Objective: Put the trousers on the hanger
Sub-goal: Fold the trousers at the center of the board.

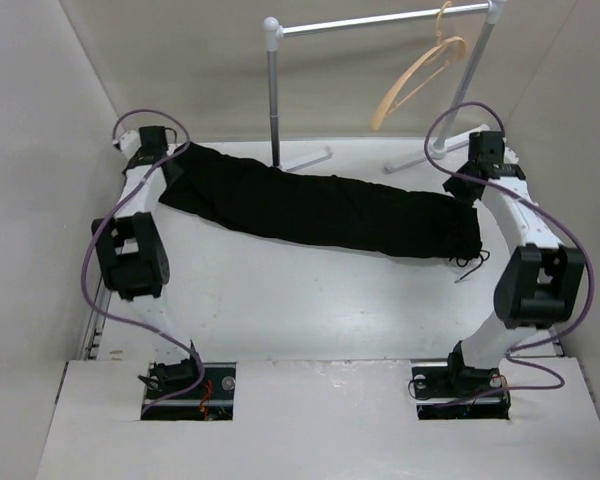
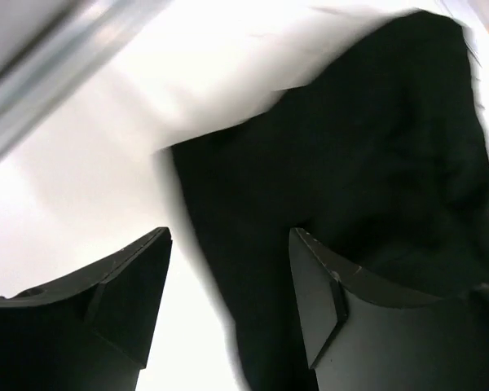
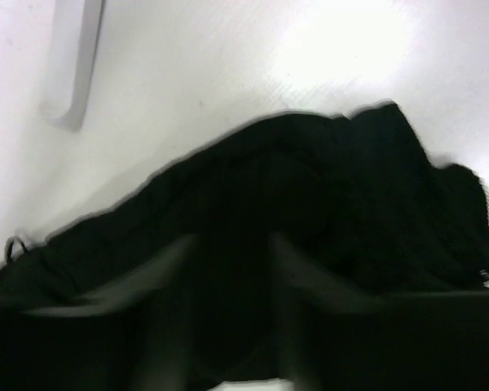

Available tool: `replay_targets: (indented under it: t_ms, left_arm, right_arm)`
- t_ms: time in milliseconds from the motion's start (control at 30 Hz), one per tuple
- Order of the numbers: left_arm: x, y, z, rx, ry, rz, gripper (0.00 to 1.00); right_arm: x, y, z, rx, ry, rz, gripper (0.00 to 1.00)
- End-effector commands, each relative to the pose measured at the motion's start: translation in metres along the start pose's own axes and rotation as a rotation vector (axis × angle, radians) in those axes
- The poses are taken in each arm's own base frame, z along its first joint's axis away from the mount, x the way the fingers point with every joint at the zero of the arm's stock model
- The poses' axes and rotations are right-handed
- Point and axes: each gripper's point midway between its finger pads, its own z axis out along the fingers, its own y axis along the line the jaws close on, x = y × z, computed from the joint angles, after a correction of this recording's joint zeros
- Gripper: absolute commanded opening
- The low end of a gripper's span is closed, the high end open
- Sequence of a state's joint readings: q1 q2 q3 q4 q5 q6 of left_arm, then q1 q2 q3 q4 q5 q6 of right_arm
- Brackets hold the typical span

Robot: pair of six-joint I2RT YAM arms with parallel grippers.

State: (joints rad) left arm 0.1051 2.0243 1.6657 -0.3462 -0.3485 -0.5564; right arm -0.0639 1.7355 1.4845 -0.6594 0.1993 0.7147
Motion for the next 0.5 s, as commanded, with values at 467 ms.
replay_targets:
  t_ms: [467]
  left_arm:
    - [-0.011,-0.031,0.023,0.314,0.061,-0.405,0.45]
  right_arm:
    - [0.145,-0.014,-0.058,-0.249,0.107,-0.057,0.30]
